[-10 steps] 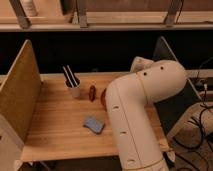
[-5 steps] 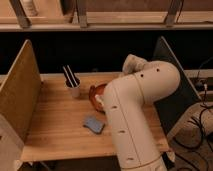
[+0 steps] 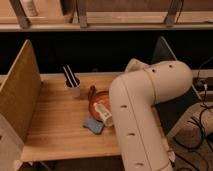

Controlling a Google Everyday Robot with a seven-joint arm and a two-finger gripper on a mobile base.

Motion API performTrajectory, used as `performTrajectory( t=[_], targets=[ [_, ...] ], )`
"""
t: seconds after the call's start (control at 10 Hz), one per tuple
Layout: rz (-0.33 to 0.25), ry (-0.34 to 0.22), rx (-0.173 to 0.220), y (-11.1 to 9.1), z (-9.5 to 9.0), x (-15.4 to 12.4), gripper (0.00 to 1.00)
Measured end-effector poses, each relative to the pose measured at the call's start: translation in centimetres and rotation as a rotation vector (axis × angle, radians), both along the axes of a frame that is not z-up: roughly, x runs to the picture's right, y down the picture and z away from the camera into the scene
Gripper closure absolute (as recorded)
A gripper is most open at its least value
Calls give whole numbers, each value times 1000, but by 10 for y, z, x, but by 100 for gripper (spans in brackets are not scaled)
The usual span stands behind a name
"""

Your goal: Drag the ceramic bowl in a circle

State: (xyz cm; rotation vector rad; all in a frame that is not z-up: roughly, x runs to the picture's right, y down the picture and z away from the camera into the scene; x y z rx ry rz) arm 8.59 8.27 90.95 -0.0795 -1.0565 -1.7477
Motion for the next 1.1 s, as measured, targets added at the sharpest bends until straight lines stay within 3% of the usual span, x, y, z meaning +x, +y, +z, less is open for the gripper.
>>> performTrajectory(
  t=[0.2,0.3,0.6,0.8,1.1],
  targets=[
    [-8,67,-28,19,-7,37,100],
    [-7,115,-24,20,-4,57,100],
    [-12,229,26,2,14,90,100],
    [-22,255,60,-14,27,87,100],
    [-48,214,117,-46,45,42,100]
  ],
)
